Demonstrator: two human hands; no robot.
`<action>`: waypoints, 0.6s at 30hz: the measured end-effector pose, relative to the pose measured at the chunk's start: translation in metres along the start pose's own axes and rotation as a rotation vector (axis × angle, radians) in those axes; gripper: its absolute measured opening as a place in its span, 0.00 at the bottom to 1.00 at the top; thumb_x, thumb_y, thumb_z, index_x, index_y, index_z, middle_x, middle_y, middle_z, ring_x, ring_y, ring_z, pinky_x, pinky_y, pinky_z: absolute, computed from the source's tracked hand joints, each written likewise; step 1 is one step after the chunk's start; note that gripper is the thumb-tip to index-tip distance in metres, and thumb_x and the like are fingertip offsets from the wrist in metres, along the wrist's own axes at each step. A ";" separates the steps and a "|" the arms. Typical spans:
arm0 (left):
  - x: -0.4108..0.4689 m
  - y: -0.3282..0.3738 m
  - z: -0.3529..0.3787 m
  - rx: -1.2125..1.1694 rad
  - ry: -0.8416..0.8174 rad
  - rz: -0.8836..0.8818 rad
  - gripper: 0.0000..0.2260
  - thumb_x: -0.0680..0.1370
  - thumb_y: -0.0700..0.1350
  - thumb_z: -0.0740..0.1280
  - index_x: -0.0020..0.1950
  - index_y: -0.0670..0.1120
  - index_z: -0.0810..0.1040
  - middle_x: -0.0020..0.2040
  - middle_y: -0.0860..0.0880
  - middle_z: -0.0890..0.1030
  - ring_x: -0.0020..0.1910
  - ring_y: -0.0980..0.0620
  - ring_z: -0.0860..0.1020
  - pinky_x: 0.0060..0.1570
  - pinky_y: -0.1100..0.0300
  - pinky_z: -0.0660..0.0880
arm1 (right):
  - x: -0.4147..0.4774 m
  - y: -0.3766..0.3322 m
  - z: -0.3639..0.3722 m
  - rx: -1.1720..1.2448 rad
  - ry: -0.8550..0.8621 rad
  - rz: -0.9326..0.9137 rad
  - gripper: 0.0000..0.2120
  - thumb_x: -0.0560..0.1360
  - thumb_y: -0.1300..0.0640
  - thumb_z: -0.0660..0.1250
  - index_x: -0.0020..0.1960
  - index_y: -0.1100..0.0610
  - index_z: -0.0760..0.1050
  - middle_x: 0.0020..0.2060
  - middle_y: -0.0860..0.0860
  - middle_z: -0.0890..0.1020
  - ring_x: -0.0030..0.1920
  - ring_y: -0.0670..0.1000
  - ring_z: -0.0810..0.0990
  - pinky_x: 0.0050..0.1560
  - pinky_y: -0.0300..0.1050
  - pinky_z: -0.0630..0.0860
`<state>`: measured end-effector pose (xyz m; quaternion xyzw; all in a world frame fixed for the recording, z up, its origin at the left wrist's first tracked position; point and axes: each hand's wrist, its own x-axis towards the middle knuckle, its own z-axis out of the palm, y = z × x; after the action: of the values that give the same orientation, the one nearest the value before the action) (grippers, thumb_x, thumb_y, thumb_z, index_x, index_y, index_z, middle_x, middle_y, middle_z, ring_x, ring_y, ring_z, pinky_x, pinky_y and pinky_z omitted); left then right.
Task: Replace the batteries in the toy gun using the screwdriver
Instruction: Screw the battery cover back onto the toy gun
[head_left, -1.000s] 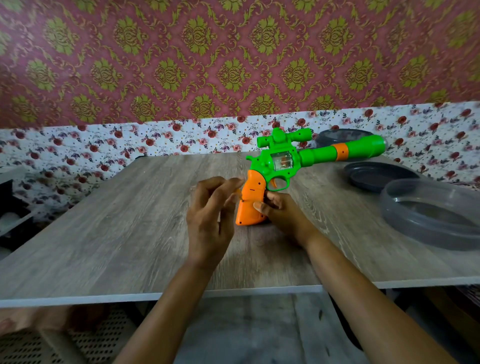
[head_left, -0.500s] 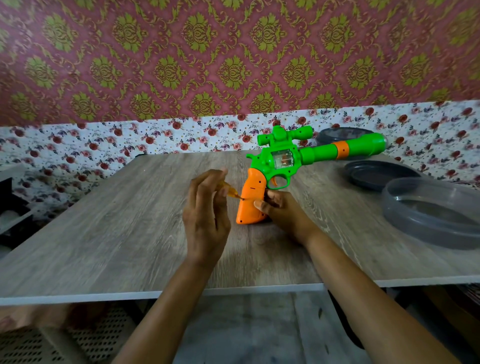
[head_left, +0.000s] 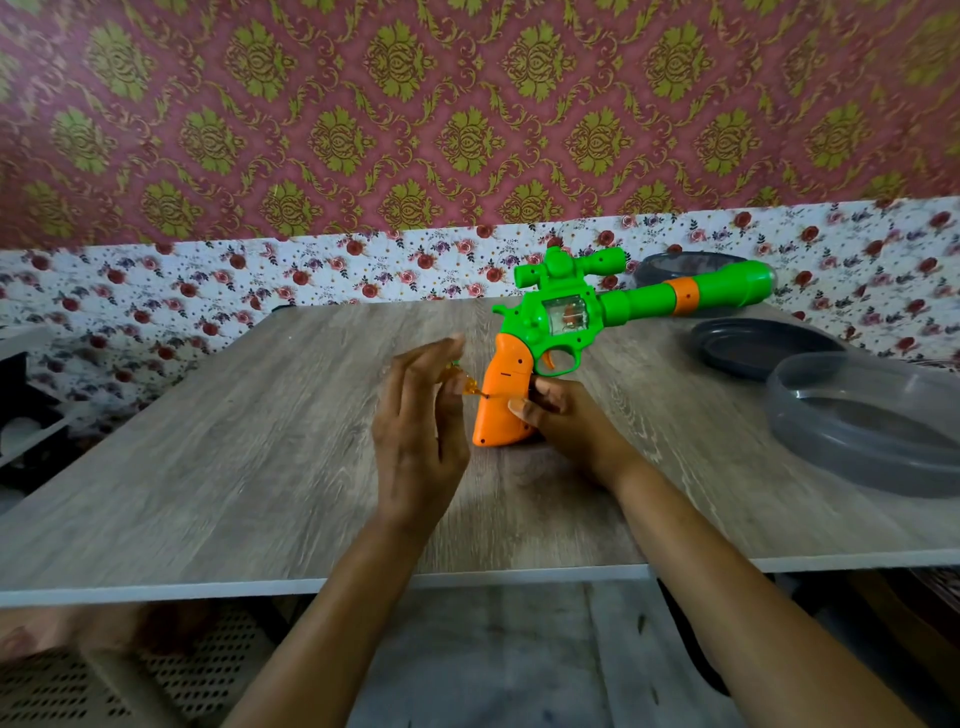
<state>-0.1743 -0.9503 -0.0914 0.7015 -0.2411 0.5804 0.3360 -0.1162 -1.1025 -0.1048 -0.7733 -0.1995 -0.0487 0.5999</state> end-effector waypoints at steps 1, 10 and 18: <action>0.000 0.001 0.000 -0.009 -0.005 -0.016 0.12 0.80 0.39 0.57 0.64 0.44 0.67 0.55 0.50 0.75 0.50 0.56 0.75 0.50 0.74 0.69 | 0.000 0.000 0.000 0.000 0.002 0.003 0.14 0.76 0.67 0.61 0.61 0.65 0.73 0.57 0.61 0.79 0.55 0.53 0.77 0.59 0.47 0.74; 0.001 0.000 0.001 0.013 -0.001 0.008 0.14 0.80 0.41 0.59 0.65 0.43 0.70 0.57 0.45 0.69 0.54 0.61 0.69 0.51 0.72 0.68 | 0.000 -0.001 -0.001 -0.035 0.005 0.016 0.15 0.76 0.65 0.62 0.62 0.64 0.73 0.57 0.60 0.79 0.57 0.54 0.78 0.62 0.50 0.73; 0.001 0.002 0.000 0.001 0.003 -0.038 0.16 0.81 0.42 0.55 0.69 0.43 0.61 0.55 0.40 0.78 0.47 0.52 0.76 0.45 0.64 0.71 | 0.001 -0.001 0.000 -0.039 0.005 0.005 0.14 0.76 0.66 0.62 0.61 0.65 0.73 0.57 0.62 0.79 0.54 0.52 0.77 0.59 0.49 0.73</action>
<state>-0.1755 -0.9520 -0.0897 0.7053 -0.2267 0.5751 0.3470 -0.1157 -1.1021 -0.1036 -0.7852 -0.1951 -0.0528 0.5853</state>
